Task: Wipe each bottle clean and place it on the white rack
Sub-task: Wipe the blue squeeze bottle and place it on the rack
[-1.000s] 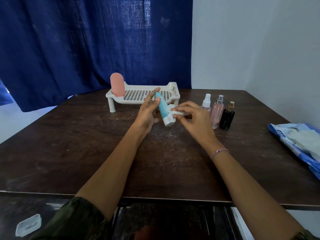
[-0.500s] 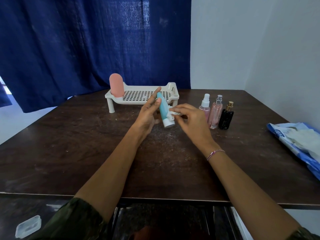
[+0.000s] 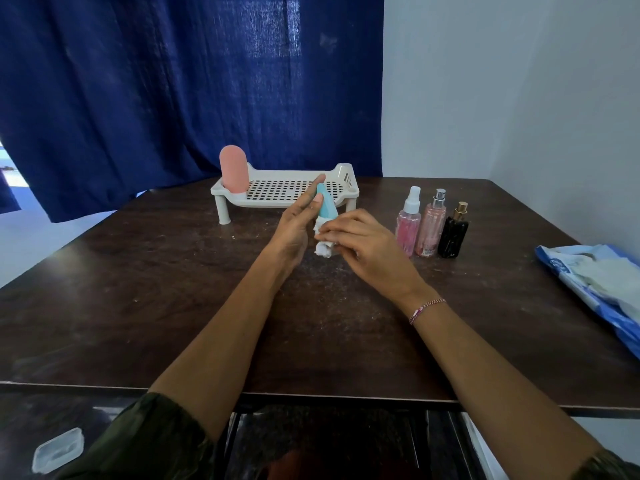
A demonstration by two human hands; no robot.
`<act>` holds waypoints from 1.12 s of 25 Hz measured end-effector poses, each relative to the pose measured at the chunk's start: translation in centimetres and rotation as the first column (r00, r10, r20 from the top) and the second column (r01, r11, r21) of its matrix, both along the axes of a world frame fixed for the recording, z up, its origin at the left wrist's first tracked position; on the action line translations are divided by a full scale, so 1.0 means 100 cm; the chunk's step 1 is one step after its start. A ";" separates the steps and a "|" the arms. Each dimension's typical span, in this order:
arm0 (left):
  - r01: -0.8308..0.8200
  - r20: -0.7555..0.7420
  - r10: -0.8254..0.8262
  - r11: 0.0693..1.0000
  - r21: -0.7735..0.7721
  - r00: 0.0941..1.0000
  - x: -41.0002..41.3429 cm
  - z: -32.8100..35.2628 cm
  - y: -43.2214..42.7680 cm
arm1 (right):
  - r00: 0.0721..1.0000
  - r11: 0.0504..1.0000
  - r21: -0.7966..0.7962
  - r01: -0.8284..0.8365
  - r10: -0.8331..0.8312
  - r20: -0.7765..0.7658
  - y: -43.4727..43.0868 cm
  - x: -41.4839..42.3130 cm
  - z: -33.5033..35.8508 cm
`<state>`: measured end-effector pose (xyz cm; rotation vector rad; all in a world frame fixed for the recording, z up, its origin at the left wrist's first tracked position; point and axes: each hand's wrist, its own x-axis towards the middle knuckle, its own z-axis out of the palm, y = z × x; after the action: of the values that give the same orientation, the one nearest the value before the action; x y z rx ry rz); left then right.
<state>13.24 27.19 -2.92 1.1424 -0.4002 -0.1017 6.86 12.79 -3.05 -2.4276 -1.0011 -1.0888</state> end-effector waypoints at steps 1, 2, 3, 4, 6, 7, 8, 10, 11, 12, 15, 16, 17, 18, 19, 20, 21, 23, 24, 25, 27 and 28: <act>0.017 0.002 -0.017 1.000 0.008 1.000 0.000 0.000 0.001 | 1.000 1.000 0.012 0.008 -0.008 -0.003 0.000 0.000 0.000; 0.038 -0.003 -0.038 0.999 0.018 0.999 0.000 0.000 0.001 | 1.000 0.999 0.039 0.020 -0.019 -0.009 -0.001 0.001 0.001; 0.066 -0.015 -0.065 0.998 0.026 0.998 0.000 0.000 0.001 | 0.999 0.996 0.078 0.031 -0.030 -0.021 -0.002 0.000 0.001; 0.094 -0.029 -0.093 0.995 0.038 0.995 -0.001 0.000 0.001 | 0.999 0.991 0.126 0.042 -0.038 -0.034 -0.004 0.000 0.002; 0.137 -0.041 -0.134 0.988 0.074 0.990 -0.002 -0.001 0.000 | 0.997 0.973 0.220 0.063 -0.054 -0.048 -0.007 -0.001 0.002; 0.149 -0.040 -0.146 0.985 0.084 0.988 -0.002 -0.001 -0.001 | 0.997 0.967 0.245 0.073 -0.063 -0.049 -0.007 -0.001 0.003; 0.159 -0.038 -0.156 0.984 0.084 0.987 -0.002 -0.001 -0.001 | 0.996 0.967 0.243 0.081 -0.072 -0.045 -0.007 -0.002 0.003; 0.170 -0.036 -0.168 0.983 0.064 0.985 -0.003 0.000 0.000 | 0.997 0.983 0.166 0.077 -0.073 -0.030 -0.003 -0.003 0.002; 0.172 -0.036 -0.170 0.983 0.059 0.985 -0.004 0.000 0.000 | 0.998 0.992 0.108 0.067 -0.065 -0.020 -0.002 -0.003 0.002; 0.170 -0.037 -0.168 0.984 0.057 0.985 -0.003 0.000 0.001 | 0.998 0.997 0.052 0.062 -0.061 -0.008 0.000 -0.003 0.001; 0.176 -0.037 -0.175 0.983 0.056 0.984 -0.003 0.000 0.002 | 0.996 0.997 0.007 0.083 -0.083 0.025 -0.001 -0.002 0.001; 0.191 -0.038 -0.190 0.980 0.059 0.981 -0.004 0.000 0.002 | 0.995 0.995 0.034 0.093 -0.094 0.023 -0.001 -0.002 0.001; 0.206 -0.039 -0.204 0.976 0.068 0.978 -0.004 0.000 0.001 | 0.994 0.992 0.072 0.104 -0.106 0.019 -0.002 -0.001 0.001; 0.219 -0.038 -0.217 0.972 0.080 0.975 -0.005 0.000 0.000 | 0.992 0.986 0.116 0.120 -0.122 0.011 -0.003 -0.001 0.001; 0.228 -0.036 -0.226 0.969 0.090 0.973 -0.006 0.001 0.000 | 0.991 0.977 0.162 0.136 -0.137 -0.003 -0.004 0.000 0.001; 0.234 -0.032 -0.232 0.968 0.095 0.972 -0.007 0.001 0.000 | 0.989 0.967 0.205 0.151 -0.150 -0.021 -0.005 0.000 0.002; 0.235 -0.029 -0.233 0.967 0.098 0.972 -0.008 0.001 -0.001 | 0.987 0.958 0.238 0.163 -0.159 -0.038 -0.006 0.001 0.001; 0.237 -0.025 -0.236 0.967 0.096 0.971 -0.010 0.002 -0.001 | 0.985 0.947 0.272 0.173 -0.164 -0.055 -0.007 0.002 0.001; 0.247 -0.024 -0.246 0.965 0.088 0.969 -0.010 0.003 -0.001 | 0.986 0.949 0.267 0.168 -0.159 -0.054 -0.007 0.002 0.001; 0.261 -0.027 -0.260 0.962 0.075 0.965 -0.011 0.003 0.000 | 0.987 0.957 0.244 0.158 -0.152 -0.046 -0.006 0.001 0.001; 0.282 -0.031 -0.280 0.958 0.054 0.959 -0.011 0.004 0.001 | 0.991 0.979 0.156 0.133 -0.132 -0.015 -0.004 0.000 -0.001; 0.287 -0.033 -0.286 0.957 0.049 0.958 -0.011 0.004 0.002 | 0.992 0.986 0.112 0.125 -0.126 0.002 -0.003 0.000 -0.001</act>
<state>12.10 27.41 -2.48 1.1285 -0.5413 -0.3832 6.86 12.52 -3.15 -2.4246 -0.7759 -1.1648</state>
